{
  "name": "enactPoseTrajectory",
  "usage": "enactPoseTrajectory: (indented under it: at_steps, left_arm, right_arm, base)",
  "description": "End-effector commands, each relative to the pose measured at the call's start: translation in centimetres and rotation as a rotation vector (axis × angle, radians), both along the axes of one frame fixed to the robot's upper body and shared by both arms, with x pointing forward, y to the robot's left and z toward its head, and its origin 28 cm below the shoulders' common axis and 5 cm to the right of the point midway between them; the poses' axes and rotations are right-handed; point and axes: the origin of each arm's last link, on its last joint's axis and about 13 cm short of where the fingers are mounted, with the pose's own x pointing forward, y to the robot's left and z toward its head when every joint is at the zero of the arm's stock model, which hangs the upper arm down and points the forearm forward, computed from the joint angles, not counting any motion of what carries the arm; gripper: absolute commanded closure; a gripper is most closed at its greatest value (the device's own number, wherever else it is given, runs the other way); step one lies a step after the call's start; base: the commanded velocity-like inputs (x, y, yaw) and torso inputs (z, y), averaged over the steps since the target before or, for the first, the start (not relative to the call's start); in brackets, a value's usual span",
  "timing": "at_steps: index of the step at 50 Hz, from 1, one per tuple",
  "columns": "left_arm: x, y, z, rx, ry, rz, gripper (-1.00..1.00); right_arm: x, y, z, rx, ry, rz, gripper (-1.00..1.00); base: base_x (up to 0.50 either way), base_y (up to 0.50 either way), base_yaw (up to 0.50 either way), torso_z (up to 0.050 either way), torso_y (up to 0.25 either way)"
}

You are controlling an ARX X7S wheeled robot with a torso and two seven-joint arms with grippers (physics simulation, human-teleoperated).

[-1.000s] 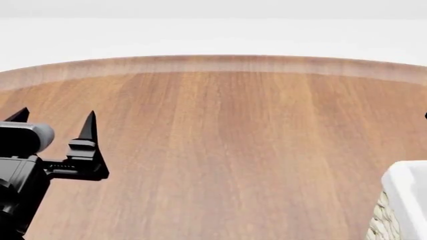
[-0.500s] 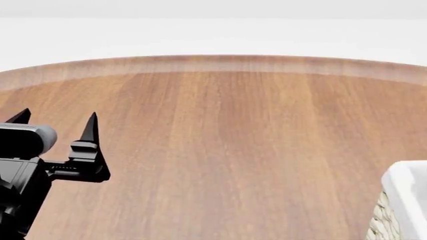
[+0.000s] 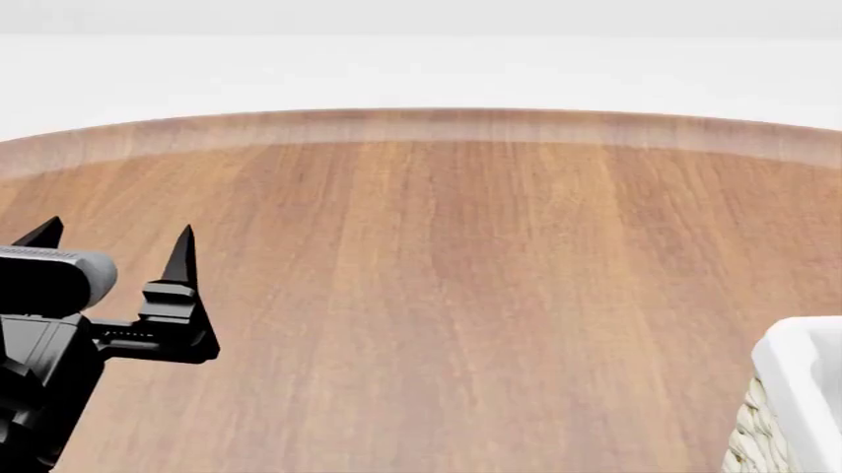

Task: Pick the milk and place it in the basket.

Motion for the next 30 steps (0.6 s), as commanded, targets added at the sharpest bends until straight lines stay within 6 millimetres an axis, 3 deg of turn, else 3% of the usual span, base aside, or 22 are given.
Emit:
enactPoseTrajectory:
  at_steps: [1,13,30]
  left_arm:
    - [0.0,0.0,0.0,0.002,-0.001,0.000,-1.00]
    - [0.0,0.0,0.1,0.004,-0.001,0.002,-1.00]
    - [0.0,0.0,0.2,0.004,-0.003,0.003,-1.00]
  right_arm:
    - [0.3,-0.2,-0.7,0.030,-0.021,0.009,1.00]
    - [-0.3,-1.2,-1.8,-0.003,0.029,-0.089,1.00]
    - [0.4,-1.1,-2.8,0.007,0.057,-0.071,1.00]
  base:
    - [0.00,0.00,0.00,0.000,0.000]
    - [0.00,0.00,0.00,0.001,0.002]
    - [0.00,0.00,0.00,0.001,0.001]
